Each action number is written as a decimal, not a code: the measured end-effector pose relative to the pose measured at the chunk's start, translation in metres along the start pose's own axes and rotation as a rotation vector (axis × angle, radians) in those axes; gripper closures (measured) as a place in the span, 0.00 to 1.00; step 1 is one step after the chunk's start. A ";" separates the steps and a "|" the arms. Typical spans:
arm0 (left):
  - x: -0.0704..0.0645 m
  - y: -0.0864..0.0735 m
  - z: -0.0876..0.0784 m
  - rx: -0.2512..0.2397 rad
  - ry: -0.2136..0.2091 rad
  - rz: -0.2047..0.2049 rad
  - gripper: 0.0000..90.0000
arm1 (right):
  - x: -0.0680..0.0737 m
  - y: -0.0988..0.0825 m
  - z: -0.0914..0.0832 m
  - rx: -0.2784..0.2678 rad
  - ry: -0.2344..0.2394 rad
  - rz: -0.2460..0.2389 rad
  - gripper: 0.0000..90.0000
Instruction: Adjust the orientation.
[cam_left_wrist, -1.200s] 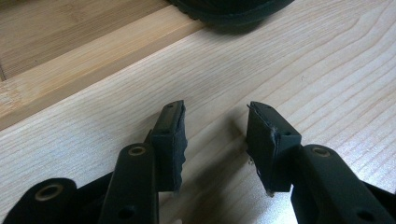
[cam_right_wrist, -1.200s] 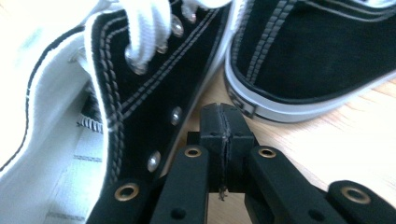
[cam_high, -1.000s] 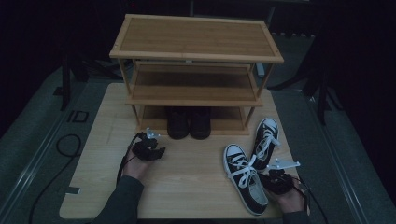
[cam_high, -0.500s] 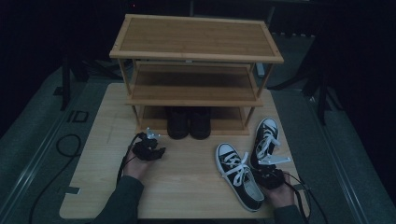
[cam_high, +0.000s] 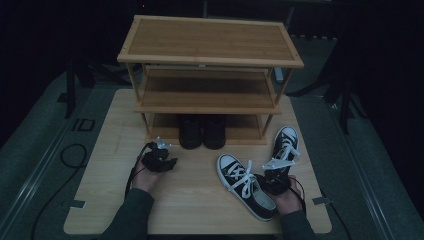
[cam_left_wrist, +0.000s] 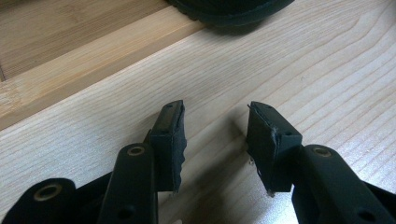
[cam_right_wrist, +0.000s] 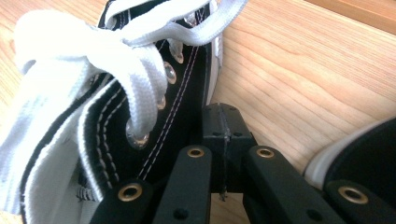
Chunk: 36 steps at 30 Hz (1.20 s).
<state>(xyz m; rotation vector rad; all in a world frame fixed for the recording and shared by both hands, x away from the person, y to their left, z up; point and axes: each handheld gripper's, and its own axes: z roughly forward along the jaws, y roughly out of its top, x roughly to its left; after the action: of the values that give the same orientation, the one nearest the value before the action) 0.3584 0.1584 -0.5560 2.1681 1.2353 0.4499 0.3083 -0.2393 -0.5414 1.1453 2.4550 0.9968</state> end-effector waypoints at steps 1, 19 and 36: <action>0.000 0.000 0.000 -0.001 0.000 0.000 0.63 | 0.000 0.001 0.001 0.001 0.002 -0.004 1.00; 0.002 -0.001 0.000 -0.007 -0.014 -0.006 0.63 | -0.014 0.028 -0.032 -0.053 -0.146 -0.029 0.76; 0.002 -0.001 0.000 -0.013 -0.019 -0.010 0.62 | -0.033 0.015 -0.043 -0.022 -0.248 0.032 0.66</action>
<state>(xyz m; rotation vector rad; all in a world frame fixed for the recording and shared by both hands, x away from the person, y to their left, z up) 0.3585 0.1609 -0.5570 2.1497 1.2289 0.4318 0.3172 -0.2779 -0.5014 1.2240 2.2330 0.8324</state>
